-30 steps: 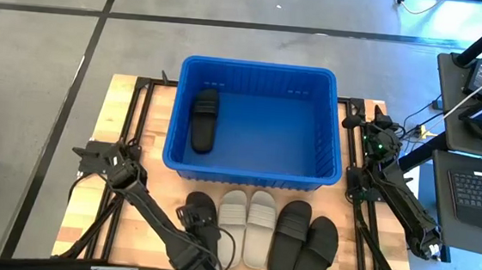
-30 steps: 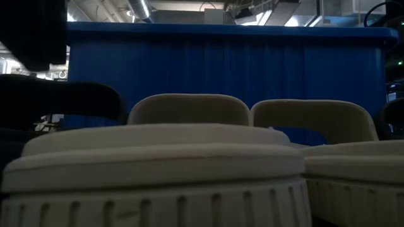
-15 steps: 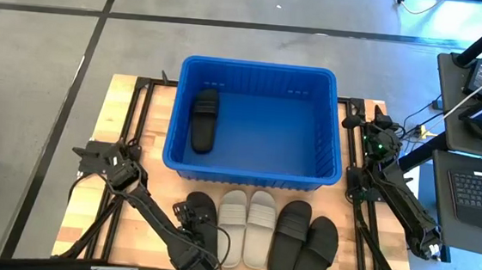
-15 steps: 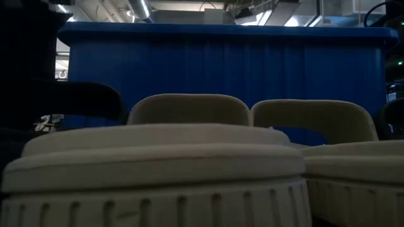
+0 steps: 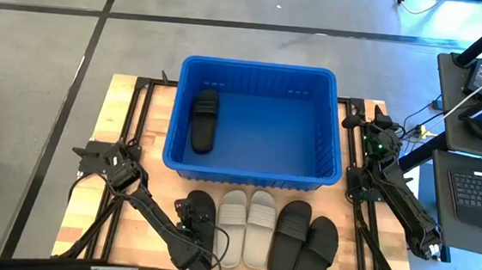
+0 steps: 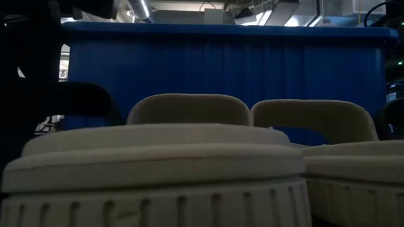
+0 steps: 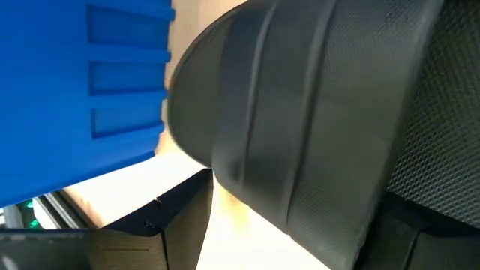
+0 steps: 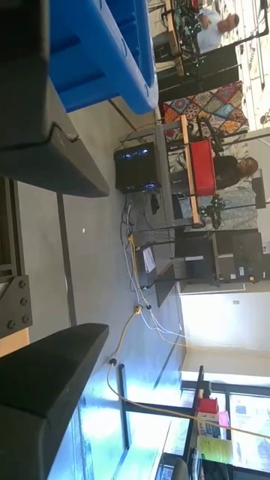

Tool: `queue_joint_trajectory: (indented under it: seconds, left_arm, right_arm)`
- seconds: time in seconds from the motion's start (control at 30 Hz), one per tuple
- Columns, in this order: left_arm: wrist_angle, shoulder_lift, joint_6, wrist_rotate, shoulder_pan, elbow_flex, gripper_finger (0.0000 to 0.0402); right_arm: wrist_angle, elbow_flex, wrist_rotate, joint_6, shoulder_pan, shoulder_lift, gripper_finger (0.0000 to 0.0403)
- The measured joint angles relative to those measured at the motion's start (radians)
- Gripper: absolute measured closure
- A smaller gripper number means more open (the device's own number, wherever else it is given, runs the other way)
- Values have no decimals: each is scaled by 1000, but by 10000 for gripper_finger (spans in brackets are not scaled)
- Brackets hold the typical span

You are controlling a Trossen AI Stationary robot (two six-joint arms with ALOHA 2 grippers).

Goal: Pick and place slides into bin
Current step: Put the black slipper into the blue container

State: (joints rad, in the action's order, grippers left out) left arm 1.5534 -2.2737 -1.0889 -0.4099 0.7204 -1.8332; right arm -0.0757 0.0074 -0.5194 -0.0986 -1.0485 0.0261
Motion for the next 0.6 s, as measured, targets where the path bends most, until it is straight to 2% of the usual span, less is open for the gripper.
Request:
queue_joint_trajectory:
  seconds: [0.6]
  left_arm:
    - [-33,0,0,-18,-12,0,148]
  right_arm:
    - [0,0,0,-54,0,0,114]
